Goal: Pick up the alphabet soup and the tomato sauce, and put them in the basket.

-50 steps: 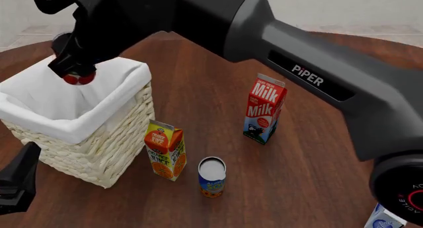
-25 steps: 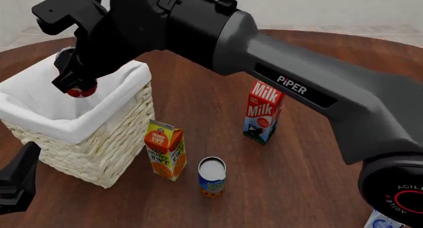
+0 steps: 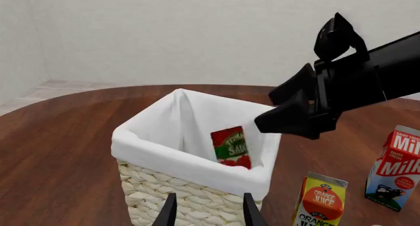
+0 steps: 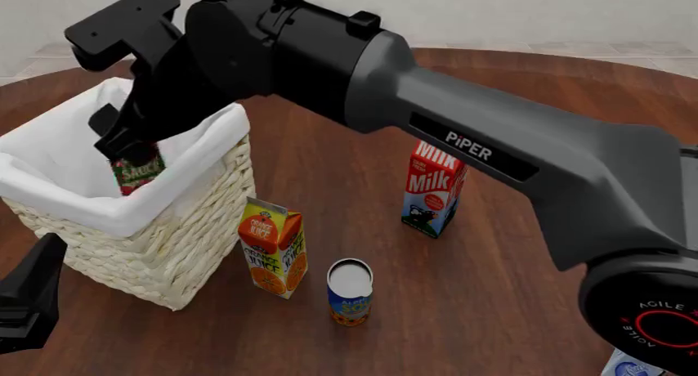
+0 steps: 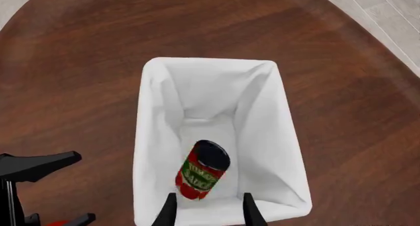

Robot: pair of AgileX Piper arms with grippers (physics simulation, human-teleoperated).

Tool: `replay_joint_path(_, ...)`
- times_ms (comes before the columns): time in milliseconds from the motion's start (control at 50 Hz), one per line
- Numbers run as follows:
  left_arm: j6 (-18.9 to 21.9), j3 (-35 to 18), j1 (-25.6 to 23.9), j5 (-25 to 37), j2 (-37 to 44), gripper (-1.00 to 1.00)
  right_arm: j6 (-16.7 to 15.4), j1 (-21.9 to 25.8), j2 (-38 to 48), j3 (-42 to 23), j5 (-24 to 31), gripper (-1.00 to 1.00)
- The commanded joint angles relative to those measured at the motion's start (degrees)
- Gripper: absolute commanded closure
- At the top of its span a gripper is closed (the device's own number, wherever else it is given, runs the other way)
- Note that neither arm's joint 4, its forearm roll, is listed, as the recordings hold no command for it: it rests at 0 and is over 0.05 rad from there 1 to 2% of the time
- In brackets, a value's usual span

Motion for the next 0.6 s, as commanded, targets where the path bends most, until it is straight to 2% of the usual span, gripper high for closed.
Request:
replay_joint_path(20, 0.06, 0.03, -0.01, -0.03, 0.02, -1.0, 0.37, -0.57, 0.37, -0.82, 0.09, -1.0)
replay_joint_path(600, 0.59, 0.14, -0.06, -0.11, 0.02, -1.0, 0.22, -0.53, -2.84, -0.96, 1.0, -1.0)
